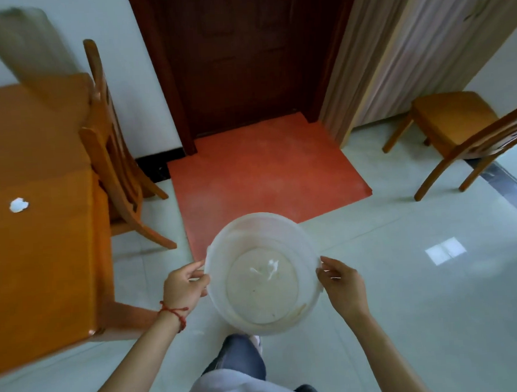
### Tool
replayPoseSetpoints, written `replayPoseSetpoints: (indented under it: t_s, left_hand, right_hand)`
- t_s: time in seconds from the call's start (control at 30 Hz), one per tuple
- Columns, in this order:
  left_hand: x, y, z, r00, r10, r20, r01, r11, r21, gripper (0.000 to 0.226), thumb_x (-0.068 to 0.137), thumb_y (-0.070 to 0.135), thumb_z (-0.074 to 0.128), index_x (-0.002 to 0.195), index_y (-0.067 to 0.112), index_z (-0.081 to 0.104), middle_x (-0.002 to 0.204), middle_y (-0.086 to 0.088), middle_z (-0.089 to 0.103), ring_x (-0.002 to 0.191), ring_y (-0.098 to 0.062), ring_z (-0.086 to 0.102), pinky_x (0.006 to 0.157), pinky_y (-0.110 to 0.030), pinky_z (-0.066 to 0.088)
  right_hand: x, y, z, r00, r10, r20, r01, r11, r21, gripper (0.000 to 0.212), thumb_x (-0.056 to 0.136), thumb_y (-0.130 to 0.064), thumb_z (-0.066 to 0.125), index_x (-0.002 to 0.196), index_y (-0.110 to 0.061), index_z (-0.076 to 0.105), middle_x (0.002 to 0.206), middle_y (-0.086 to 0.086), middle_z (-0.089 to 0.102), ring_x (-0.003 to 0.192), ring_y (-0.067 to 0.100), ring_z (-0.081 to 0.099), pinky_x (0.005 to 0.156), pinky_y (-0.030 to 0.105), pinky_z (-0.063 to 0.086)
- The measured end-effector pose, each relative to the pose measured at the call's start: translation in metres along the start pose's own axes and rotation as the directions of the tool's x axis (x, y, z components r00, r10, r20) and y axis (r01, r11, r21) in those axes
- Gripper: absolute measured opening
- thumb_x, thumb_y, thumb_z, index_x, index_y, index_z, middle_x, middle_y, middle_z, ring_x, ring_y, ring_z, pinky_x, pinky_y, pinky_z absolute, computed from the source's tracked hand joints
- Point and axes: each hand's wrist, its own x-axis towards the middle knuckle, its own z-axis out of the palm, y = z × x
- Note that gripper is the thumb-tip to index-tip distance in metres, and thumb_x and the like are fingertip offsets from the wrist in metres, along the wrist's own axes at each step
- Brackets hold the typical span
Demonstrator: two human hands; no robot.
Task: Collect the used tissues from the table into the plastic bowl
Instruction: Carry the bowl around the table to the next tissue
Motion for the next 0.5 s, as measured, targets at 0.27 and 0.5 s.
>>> replayPoseSetpoints:
  t_s: [0.27,0.5]
  left_hand:
    - [0.085,0.056,0.003,0.998,-0.004,-0.069,0.002,0.999,-0.036,0.038,0.075,-0.001,0.062,0.112,0.009,0.063,0.074,0.001,0.065,0.067,-0.015,0.062,0.045,-0.011,0.051]
    - [0.125,0.084,0.011,0.985,-0.030,-0.169,0.015,0.996,-0.087,0.039,0.073,-0.004,0.063,0.109,0.012,0.065,0.074,-0.001,0.068,0.069,-0.017,0.063,0.046,-0.007,0.048]
  right_hand:
    - [0.103,-0.062,0.016,0.997,-0.060,0.055,0.062,0.998,-0.024,0.023,0.081,-0.011,0.063,0.102,-0.017,0.068,0.070,-0.013,0.065,0.060,-0.008,0.060,0.052,0.000,0.040]
    - [0.182,-0.100,0.028,0.976,-0.158,0.152,0.170,0.983,-0.072,0.020,0.079,-0.010,0.063,0.093,-0.023,0.070,0.069,-0.016,0.066,0.062,-0.006,0.060,0.053,0.004,0.042]
